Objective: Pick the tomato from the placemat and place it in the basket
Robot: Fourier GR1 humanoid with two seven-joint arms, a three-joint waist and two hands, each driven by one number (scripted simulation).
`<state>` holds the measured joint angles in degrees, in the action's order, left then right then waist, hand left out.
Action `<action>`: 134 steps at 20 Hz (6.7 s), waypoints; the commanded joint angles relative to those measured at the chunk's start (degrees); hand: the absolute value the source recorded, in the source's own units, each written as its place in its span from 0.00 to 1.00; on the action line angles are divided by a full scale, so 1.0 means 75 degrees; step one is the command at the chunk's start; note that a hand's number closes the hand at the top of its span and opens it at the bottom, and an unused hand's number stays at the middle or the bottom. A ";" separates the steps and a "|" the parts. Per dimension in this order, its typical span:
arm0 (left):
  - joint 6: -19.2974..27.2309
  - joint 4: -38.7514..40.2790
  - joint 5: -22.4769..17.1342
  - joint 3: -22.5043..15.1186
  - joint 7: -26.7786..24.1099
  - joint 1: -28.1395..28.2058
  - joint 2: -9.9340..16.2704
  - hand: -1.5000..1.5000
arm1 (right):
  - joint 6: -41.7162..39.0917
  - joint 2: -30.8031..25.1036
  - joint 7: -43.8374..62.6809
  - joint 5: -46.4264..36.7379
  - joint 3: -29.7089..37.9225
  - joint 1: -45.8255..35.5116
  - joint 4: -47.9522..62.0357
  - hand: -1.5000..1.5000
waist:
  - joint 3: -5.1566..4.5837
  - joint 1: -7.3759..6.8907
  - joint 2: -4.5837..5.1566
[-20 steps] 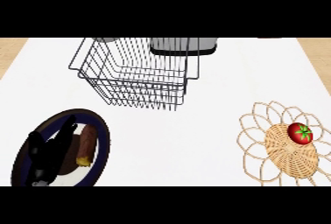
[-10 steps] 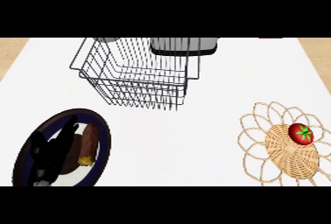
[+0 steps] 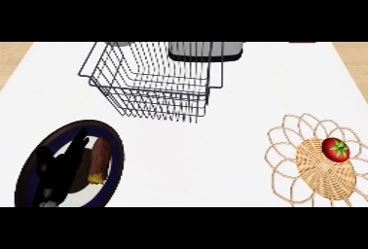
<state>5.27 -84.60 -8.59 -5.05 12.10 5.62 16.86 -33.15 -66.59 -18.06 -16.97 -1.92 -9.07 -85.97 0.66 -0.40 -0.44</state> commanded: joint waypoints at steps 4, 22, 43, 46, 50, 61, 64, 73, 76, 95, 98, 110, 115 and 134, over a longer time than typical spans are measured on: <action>-0.0060 0.0288 -0.0022 -0.0052 0.0579 0.0259 -0.0137 0.50 | 0.0280 0.0691 -0.0224 -0.0853 -0.0412 -0.0155 0.0569 0.00 | -0.0084 -0.0028 0.0074; -0.0249 0.0805 0.0217 0.0111 0.0279 -0.0061 -0.0423 0.50 | 0.0956 0.2159 -0.0580 -0.2207 -0.0702 -0.0780 0.1674 0.00 | -0.0089 -0.0033 0.0087; -0.0135 0.0183 0.0608 0.0033 0.0589 0.0379 -0.0666 0.50 | 0.2262 0.3403 -0.0847 -0.4044 -0.1246 -0.0637 0.3175 0.00 | -0.0082 -0.0016 0.0079; -0.0572 0.0750 0.0295 0.0449 0.0131 0.0256 -0.0470 0.50 | 0.1771 0.3214 -0.0762 -0.3985 -0.1091 -0.0823 0.2891 0.00 | -0.0092 0.0033 0.0070; -0.0438 0.0480 0.0534 0.0164 0.0270 0.0413 -0.0691 0.50 | 0.1859 0.3341 -0.0908 -0.4093 -0.0954 -0.1049 0.3357 0.00 | -0.0087 0.0009 0.0073; -0.0538 0.0700 0.0636 0.0368 0.0116 0.0446 -0.0636 0.50 | 0.3416 0.3651 -0.1573 -0.5189 -0.1306 -0.0995 0.3681 1.00 | -0.0088 0.0033 0.0077; -0.0663 0.0551 0.0463 0.0615 0.0393 0.0358 -0.0435 0.50 | 0.3497 0.3642 -0.1755 -0.5253 -0.1190 -0.1152 0.3939 1.00 | -0.0086 0.0008 0.0080; -0.0763 -0.0156 0.0500 0.0315 0.0524 0.0351 -0.0468 0.50 | 0.2889 0.7208 0.2447 -0.5942 -0.2179 -0.1787 0.2397 1.00 | -0.0169 -0.0506 0.0035; -0.0748 -0.0133 0.0522 0.0271 0.0607 0.0271 -0.0493 0.50 | 0.3012 0.8236 0.3613 -0.6203 -0.2236 -0.2091 0.2101 1.00 | -0.0146 -0.0464 -0.0001; -0.0827 0.0289 0.0720 -0.0028 0.0790 -0.0169 -0.0609 0.50 | 0.7404 0.8878 1.0369 -0.5216 -0.2705 -0.5751 0.0317 1.00 | -0.0183 -0.0966 -0.0058; -0.0827 0.0255 0.0764 -0.0095 0.0870 -0.0112 -0.0621 0.50 | 0.7444 0.8878 1.1714 -0.5503 -0.2793 -0.6718 0.0679 1.00 | -0.0170 -0.0959 -0.0038; -0.0689 0.0209 0.0713 0.0070 0.0971 -0.0238 -0.0707 0.50 | 0.7032 0.8876 1.3680 -0.5464 -0.2740 -0.9370 0.2837 1.00 | -0.0145 -0.0776 0.0097; -0.0750 0.0215 0.0790 0.0061 0.0904 -0.0142 -0.0632 0.50 | 0.7452 0.8875 1.3424 -0.5010 -0.2633 -0.9806 0.3861 1.00 | -0.0136 -0.0754 0.0171; -0.0669 0.0136 0.0756 0.0322 0.0897 -0.0115 -0.0653 0.50 | 1.0900 0.8876 1.1828 -0.3429 -0.2775 -0.8832 0.5389 1.00 | -0.0110 -0.0599 0.0178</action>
<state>-0.47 -87.55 -3.11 -3.21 17.16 4.95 12.40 40.28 -0.45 61.68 -44.98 -20.78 -75.25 -47.79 0.49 -5.27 0.62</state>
